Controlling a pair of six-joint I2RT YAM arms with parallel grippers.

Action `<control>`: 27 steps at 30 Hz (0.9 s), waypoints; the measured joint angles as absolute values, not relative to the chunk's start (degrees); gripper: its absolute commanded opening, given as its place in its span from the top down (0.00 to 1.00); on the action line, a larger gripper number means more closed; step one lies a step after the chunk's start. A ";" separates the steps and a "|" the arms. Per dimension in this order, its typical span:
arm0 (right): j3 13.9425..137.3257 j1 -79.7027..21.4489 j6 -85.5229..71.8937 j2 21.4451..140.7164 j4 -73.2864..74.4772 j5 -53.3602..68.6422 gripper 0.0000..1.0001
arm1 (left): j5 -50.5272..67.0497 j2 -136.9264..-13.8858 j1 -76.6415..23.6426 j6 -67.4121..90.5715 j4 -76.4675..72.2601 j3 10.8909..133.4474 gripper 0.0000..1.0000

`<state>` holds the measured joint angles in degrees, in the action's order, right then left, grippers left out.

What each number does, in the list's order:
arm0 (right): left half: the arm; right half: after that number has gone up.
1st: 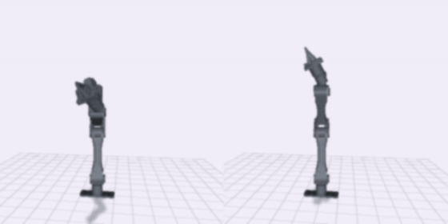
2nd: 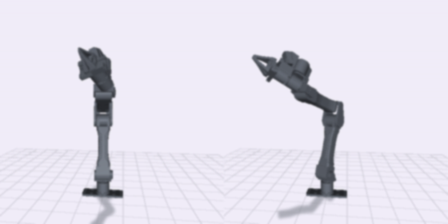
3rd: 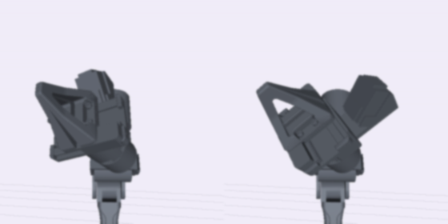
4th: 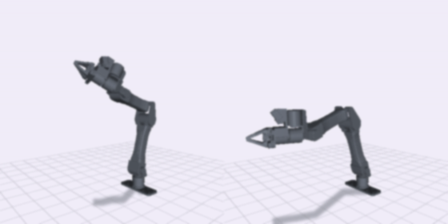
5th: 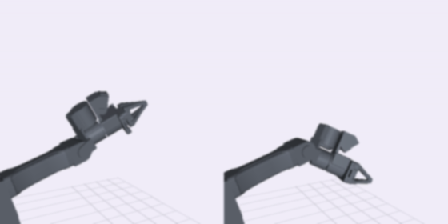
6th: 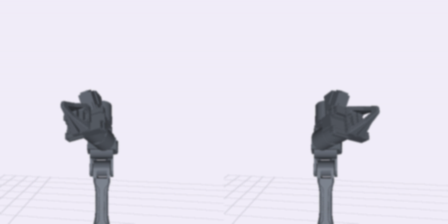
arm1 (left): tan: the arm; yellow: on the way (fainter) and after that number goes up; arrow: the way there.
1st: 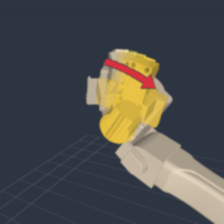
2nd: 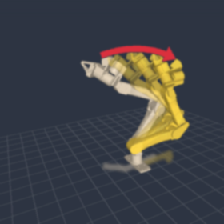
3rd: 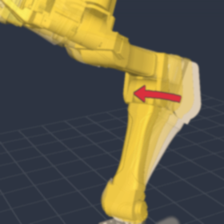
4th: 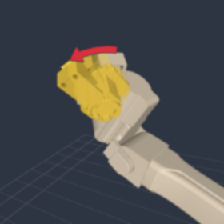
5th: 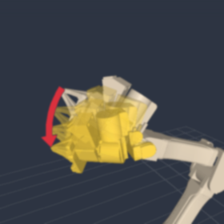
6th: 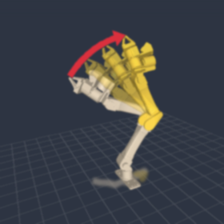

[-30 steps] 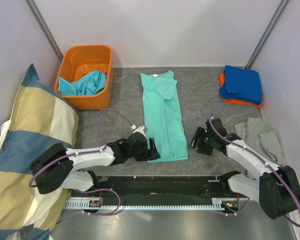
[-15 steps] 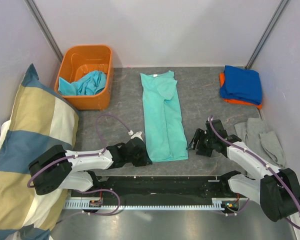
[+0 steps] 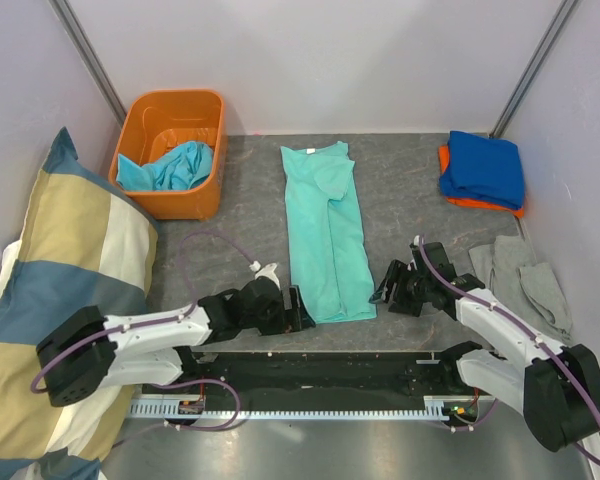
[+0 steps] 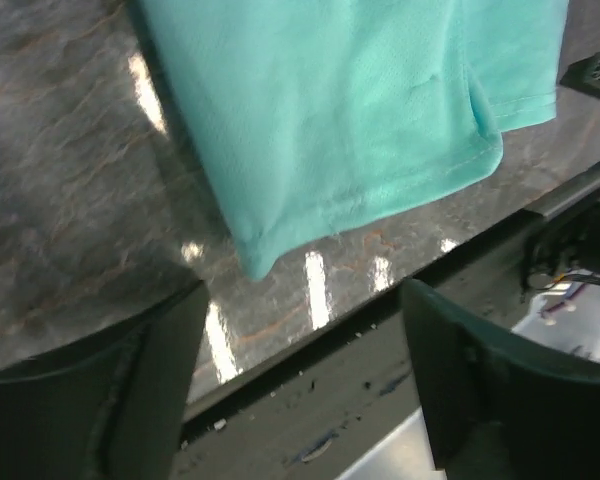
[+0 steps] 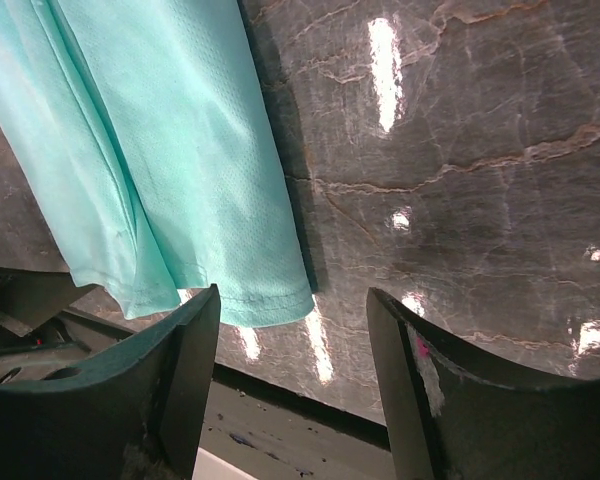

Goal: Fold and stack the t-shirts
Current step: Fold the tshirt

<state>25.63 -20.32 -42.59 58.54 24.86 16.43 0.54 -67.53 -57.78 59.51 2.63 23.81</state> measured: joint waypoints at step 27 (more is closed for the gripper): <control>26.17 -20.43 -41.52 63.09 22.79 17.34 0.31 | -4.40 -76.09 -57.71 62.39 -7.88 23.94 0.62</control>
